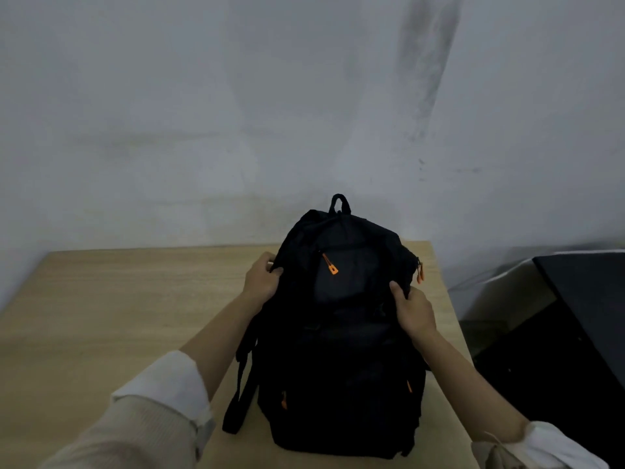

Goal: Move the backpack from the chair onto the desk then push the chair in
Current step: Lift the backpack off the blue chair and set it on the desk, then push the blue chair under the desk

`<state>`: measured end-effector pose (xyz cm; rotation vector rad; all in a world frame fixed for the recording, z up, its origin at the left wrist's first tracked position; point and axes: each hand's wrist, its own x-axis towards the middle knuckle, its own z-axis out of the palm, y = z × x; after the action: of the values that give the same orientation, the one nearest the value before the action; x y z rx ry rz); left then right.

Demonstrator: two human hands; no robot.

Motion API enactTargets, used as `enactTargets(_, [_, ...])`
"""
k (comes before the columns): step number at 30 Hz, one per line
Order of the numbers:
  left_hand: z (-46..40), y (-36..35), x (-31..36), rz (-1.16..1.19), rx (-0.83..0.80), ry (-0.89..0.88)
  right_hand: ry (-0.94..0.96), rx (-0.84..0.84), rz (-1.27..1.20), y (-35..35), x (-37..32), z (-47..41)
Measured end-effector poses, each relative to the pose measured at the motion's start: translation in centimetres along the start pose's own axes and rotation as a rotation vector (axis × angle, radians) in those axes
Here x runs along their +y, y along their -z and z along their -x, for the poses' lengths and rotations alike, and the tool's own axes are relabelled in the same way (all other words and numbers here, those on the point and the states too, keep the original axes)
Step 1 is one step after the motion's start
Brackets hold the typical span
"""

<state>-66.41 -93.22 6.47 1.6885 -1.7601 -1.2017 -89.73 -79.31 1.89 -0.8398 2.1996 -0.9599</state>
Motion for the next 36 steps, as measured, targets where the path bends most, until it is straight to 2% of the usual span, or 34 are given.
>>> enactTargets(5, [-2.9,-1.3,-0.3,-0.075,-0.027,-0.090,-0.005,0.009,-0.111,-1.1,-0.5,-3.8])
enactTargets(9, [-3.9,-3.6,-2.0,-0.302,-0.055,-0.113,-0.037,0.007,-0.132,-1.9,0.8,-5.3])
enactTargets(12, [-2.1,-6.6,-4.2,-0.453,-0.150,-0.229,0.076,0.072,0.147,-3.1,2.4,-4.6])
enactTargets(17, [2.4,-8.3,-7.0,-0.713,-0.376,-0.668,0.445,0.050,0.454,-5.9,2.6,-0.8])
enactTargets(20, [3.2,-8.4,-9.1,-0.884,-0.442,-0.758,0.541,-0.001,0.646,-6.8,4.7,0.5])
enactTargets(23, [3.8,-8.4,-10.6,-1.026,-0.431,-0.713,0.577,-0.075,0.809,-6.8,7.4,0.8])
enactTargets(27, [5.5,-8.8,-11.9,-1.123,-0.452,-0.489,0.575,-0.123,0.836,-6.8,8.0,1.2])
enactTargets(31, [7.3,-9.5,-12.3,-1.098,-0.420,-0.403,0.559,-0.134,0.802,-6.5,7.9,2.0])
enactTargets(36, [9.8,-7.8,-12.4,-0.919,-0.379,-0.438,0.525,-0.103,0.729,-6.1,8.3,4.8])
